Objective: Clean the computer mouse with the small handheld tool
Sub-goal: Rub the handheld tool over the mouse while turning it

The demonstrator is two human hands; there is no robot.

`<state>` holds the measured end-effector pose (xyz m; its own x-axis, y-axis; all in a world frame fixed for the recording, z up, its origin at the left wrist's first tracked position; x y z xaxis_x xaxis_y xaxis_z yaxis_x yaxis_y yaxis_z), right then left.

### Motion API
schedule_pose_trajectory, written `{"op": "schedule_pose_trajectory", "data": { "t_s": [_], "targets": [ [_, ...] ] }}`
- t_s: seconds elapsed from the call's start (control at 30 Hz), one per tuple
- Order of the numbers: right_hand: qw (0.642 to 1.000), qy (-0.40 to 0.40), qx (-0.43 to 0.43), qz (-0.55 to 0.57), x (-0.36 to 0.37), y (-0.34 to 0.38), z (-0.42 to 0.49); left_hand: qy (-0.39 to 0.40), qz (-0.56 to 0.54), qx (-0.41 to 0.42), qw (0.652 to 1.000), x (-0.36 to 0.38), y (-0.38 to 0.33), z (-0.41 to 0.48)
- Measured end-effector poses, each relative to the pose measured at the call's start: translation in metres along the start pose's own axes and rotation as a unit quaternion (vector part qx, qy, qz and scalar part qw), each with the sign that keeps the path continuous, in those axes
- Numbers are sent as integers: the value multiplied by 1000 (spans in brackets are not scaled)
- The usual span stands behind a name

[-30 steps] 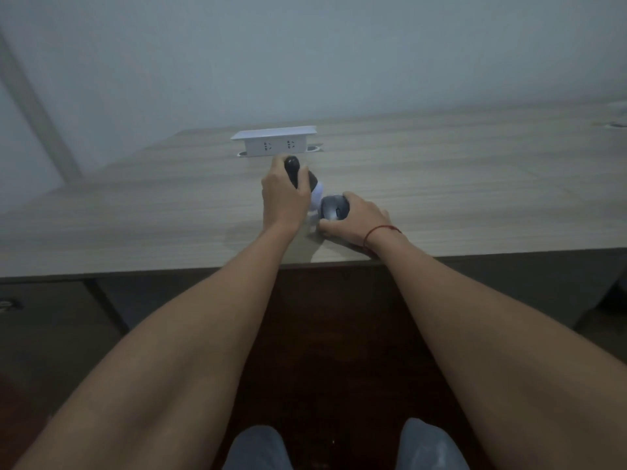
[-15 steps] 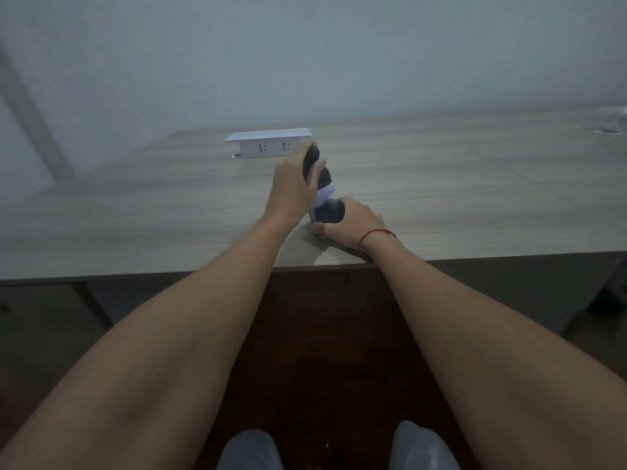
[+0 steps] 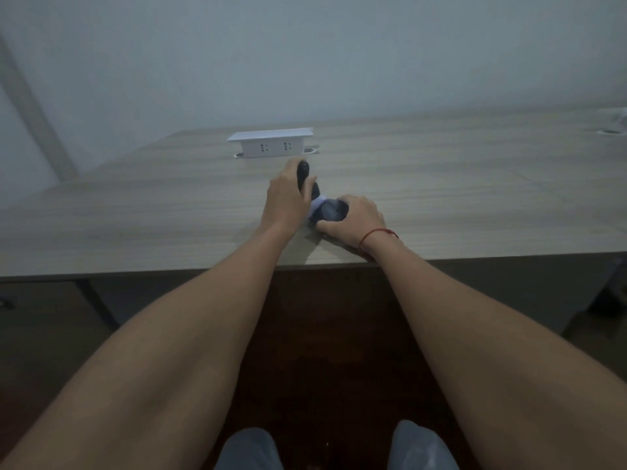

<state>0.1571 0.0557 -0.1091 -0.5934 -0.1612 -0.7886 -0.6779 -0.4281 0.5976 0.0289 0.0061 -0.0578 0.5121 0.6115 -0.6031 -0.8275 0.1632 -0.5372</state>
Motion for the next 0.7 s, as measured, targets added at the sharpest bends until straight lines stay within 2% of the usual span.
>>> {"op": "schedule_pose_trajectory", "data": {
  "t_s": [0.13, 0.27, 0.43, 0.53, 0.7],
  "targets": [
    [1000, 2, -3, 21, 0, -1, -1, 39, 72, -25, 996, -3, 10, 3],
    [1000, 1, 5, 24, -2, -2, 1, -25, -22, 5, 999, -11, -4, 1],
    [999, -5, 3, 33, 1, -1, -2, -36, -7, -120, 992, -2, 19, -18],
    [999, 7, 5, 37, 2, -1, 0, -45, 11, -155, 987, -6, 20, -18],
    [997, -7, 14, 74, 1, -5, 6, -66, -61, -213, 973, -1, 20, -24]
  ]
}}
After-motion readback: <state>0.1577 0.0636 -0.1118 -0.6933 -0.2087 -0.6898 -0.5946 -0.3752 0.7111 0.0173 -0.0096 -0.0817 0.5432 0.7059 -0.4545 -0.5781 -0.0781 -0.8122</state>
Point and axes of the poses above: each hand's wrist, its own z-axis towards the middle knuckle, its own x-axis out of the palm, y = z × x, the point moved 5 cm from there along z, towards the middle knuckle, and after that the axes turned 9 degrees about y, right-handed, at the moved point
